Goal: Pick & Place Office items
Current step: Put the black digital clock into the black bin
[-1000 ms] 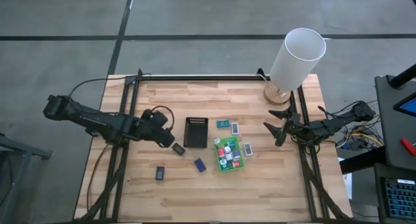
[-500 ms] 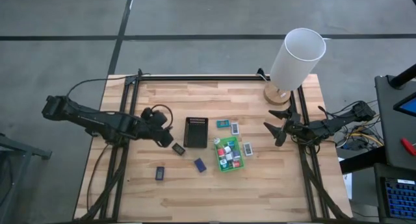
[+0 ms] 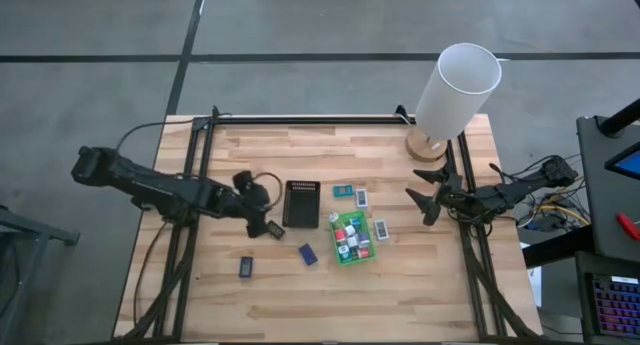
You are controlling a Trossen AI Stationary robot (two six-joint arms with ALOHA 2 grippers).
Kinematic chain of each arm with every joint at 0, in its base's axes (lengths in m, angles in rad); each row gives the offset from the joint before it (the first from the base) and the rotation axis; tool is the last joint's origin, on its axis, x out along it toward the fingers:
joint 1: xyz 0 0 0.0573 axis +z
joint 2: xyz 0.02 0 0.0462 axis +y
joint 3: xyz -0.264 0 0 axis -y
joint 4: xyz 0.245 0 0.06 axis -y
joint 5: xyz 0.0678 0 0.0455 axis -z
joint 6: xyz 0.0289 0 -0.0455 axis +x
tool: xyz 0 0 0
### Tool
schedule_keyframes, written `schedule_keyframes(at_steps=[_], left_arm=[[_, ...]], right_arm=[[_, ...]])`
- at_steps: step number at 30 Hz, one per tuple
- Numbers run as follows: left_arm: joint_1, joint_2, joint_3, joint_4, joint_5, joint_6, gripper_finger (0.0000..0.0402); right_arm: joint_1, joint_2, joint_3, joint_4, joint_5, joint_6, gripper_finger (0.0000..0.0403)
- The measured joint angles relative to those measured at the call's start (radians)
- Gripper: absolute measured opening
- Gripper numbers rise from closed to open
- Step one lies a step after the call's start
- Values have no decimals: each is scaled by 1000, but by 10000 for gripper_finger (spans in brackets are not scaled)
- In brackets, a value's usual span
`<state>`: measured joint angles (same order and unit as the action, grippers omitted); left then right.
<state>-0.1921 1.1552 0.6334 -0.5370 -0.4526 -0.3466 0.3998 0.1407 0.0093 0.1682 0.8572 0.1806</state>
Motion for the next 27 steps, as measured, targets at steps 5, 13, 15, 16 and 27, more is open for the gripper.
schedule_keyframes(at_steps=[5,13,15,16,27], left_arm=[[0,126,2,138,24,211,220],[-2,274,0,140,133,275,220],[-3,282,0,135,185,293,220],[-3,280,0,133,200,307,220],[-10,145,1,119,322,396,220]], right_arm=[[0,0,0,0,0,0,327],[0,0,0,0,0,0,327],[0,0,0,0,0,0,327],[0,0,0,0,0,0,327],[0,0,0,0,0,0,327]])
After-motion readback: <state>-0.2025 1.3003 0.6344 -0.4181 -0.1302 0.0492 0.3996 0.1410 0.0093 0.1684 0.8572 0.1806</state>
